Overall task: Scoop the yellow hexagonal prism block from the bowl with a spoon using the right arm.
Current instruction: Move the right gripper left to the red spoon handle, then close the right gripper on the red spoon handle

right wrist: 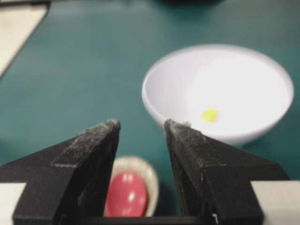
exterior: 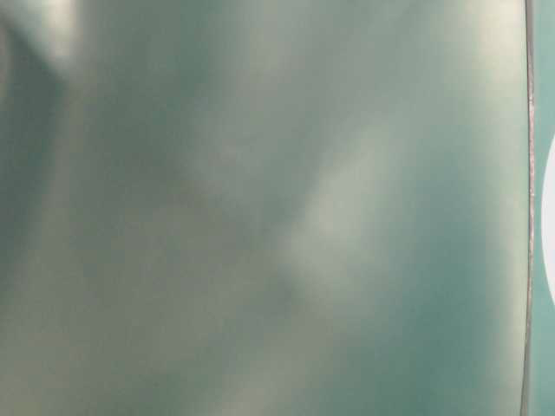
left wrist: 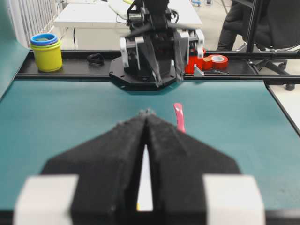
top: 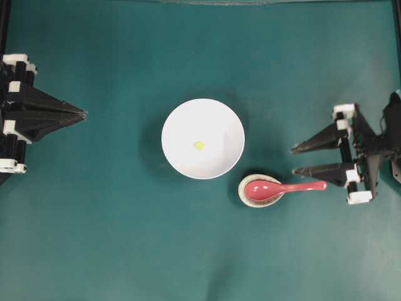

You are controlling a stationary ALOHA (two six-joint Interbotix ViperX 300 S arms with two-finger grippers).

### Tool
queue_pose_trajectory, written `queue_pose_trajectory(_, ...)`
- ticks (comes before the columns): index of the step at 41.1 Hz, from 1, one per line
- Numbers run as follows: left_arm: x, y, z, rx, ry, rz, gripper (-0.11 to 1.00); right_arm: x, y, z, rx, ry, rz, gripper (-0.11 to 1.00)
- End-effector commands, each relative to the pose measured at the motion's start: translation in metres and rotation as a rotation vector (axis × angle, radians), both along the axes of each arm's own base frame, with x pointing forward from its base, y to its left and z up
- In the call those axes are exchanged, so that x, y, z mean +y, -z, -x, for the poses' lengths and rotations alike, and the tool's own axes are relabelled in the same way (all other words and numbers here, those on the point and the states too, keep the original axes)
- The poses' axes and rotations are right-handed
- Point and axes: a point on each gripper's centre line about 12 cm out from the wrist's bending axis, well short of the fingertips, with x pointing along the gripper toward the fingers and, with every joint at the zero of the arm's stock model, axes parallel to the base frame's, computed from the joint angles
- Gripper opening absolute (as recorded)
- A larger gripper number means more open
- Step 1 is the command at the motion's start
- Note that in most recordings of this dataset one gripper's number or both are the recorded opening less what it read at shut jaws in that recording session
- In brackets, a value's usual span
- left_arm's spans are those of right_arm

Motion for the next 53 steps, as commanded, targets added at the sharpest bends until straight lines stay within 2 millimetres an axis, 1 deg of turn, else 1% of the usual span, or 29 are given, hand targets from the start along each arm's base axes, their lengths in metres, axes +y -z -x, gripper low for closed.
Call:
queue_pose_trajectory(1,0.0,-0.008,-0.002,-0.025,-0.001,0.0,0.0,0.006,0.004,-0.004,-0.029,-0.012,-0.014,0.51)
queue_pose_trajectory(11,0.0,-0.008,-0.002,-0.023,-0.001,0.0,0.0,0.021,0.035,-0.009,0.017,-0.02,-0.036,0.51)
queue_pose_trajectory(19,0.0,-0.009,-0.002,-0.028,-0.001,0.0,0.0,0.03,0.056,-0.002,0.079,0.004,-0.035,0.51)
queue_pose_trajectory(26,0.0,-0.008,-0.002,-0.026,-0.001,0.0,0.0,0.034,0.066,0.004,0.119,0.009,-0.026,0.51)
queue_pose_trajectory(36,0.0,-0.008,-0.002,-0.025,-0.001,0.0,0.0,0.033,0.082,0.01,0.187,0.013,0.002,0.51)
queue_pose_trajectory(53,0.0,-0.008,-0.002,-0.028,-0.001,0.0,0.0,0.032,0.087,0.01,0.221,0.013,0.012,0.51)
